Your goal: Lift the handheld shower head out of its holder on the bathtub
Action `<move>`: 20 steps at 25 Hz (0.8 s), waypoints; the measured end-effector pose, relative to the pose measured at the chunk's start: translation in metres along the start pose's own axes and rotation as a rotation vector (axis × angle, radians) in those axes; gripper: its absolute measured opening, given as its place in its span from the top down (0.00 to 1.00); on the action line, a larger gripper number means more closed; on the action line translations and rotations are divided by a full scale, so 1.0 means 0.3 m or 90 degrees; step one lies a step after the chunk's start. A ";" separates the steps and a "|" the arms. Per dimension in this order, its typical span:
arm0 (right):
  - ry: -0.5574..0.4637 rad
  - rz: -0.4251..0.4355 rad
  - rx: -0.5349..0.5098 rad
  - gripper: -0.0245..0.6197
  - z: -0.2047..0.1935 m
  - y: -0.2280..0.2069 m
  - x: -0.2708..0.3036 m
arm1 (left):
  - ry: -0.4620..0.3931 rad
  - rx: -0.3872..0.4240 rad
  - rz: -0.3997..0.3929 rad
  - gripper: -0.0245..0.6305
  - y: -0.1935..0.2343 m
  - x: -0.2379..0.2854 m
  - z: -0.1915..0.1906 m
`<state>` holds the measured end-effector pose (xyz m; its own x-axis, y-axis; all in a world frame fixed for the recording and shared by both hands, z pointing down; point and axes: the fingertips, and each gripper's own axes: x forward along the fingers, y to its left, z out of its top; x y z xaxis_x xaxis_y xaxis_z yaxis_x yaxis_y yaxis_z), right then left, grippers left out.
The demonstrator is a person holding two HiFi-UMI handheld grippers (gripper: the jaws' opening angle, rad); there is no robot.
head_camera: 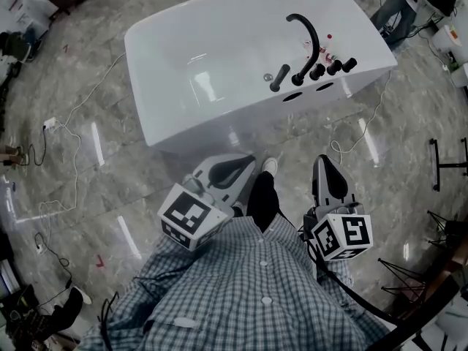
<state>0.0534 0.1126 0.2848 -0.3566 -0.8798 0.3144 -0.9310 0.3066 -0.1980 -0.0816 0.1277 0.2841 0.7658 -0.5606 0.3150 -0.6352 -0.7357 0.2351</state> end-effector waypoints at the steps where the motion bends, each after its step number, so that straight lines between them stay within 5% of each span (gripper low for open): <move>1: 0.001 0.001 0.003 0.94 0.006 -0.027 0.021 | 0.001 0.001 0.002 0.95 0.013 0.032 0.010; 11: 0.023 0.031 0.021 0.94 0.093 -0.331 0.298 | 0.026 -0.028 0.029 0.95 0.144 0.413 0.091; 20: 0.045 0.076 0.018 0.94 0.155 -0.532 0.525 | 0.018 -0.048 0.113 0.95 0.321 0.621 0.187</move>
<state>0.1493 -0.0919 0.3228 -0.4709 -0.8092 0.3515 -0.8791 0.3972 -0.2635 0.0055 -0.0688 0.3138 0.6386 -0.6674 0.3830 -0.7666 -0.5949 0.2417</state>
